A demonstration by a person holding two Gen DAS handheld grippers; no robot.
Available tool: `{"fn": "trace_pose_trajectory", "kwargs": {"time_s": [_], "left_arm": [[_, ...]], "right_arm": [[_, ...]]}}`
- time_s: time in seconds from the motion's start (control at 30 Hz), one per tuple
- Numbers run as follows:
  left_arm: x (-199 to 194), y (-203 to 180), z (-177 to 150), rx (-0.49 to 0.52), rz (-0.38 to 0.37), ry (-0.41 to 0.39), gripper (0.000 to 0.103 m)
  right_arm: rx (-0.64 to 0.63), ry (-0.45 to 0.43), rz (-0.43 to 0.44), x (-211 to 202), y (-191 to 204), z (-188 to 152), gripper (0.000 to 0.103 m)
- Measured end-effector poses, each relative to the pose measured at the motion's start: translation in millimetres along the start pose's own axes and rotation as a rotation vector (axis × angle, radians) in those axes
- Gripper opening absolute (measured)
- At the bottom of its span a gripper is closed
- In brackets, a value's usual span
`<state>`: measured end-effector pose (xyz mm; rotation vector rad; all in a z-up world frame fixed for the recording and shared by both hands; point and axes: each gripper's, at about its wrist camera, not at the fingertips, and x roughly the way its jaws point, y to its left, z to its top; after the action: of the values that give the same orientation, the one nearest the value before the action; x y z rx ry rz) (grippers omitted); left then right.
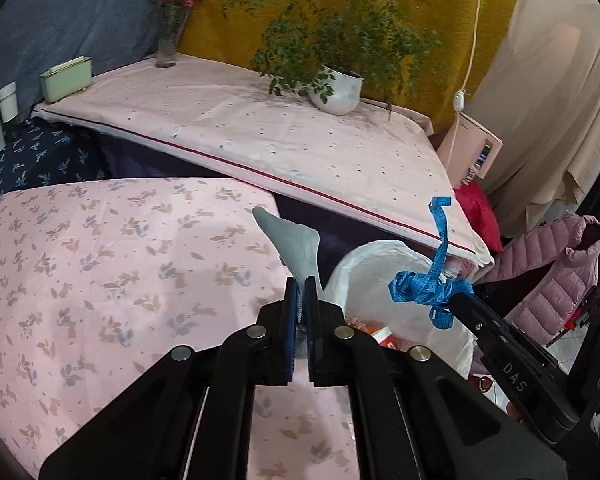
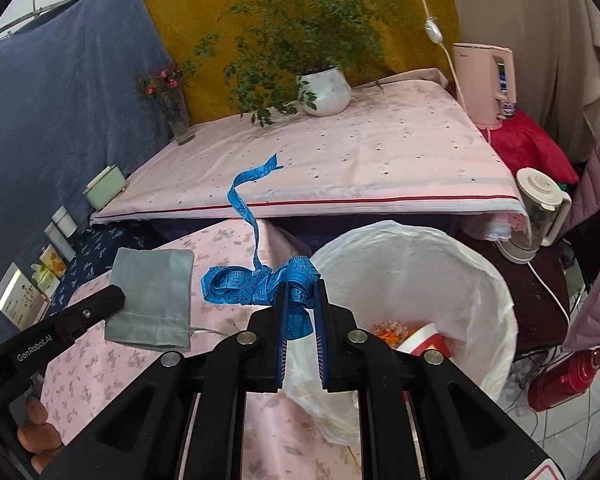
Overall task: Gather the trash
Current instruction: 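Carry the ribbon and pouch over the bin and open both tools to drop them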
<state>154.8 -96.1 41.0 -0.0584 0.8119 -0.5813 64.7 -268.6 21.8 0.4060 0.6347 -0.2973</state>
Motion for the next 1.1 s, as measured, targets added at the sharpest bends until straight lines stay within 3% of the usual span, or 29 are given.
{"fn": "trace_pose_trajectory", "kwargs": {"time_s": [0.23, 0.47, 0.6, 1.1], "left_arm": [[14, -57, -8, 0.071, -0.055, 0.039, 0.004], [25, -87, -13, 0.099, -0.1, 0.054, 0.007], [26, -94, -13, 0.113, -0.081, 0.036, 0.029], [22, -78, -11, 0.099, -0.013, 0.025, 0.033]], "right_arm": [[0.053, -0.019, -0.046, -20, -47, -2, 0.012], [0.076, -0.023, -0.065, -26, -71, -3, 0.012], [0.084, -0.023, -0.066, -26, -76, -3, 0.012], [0.062, -0.012, -0.04, -17, -62, -3, 0.012]]}}
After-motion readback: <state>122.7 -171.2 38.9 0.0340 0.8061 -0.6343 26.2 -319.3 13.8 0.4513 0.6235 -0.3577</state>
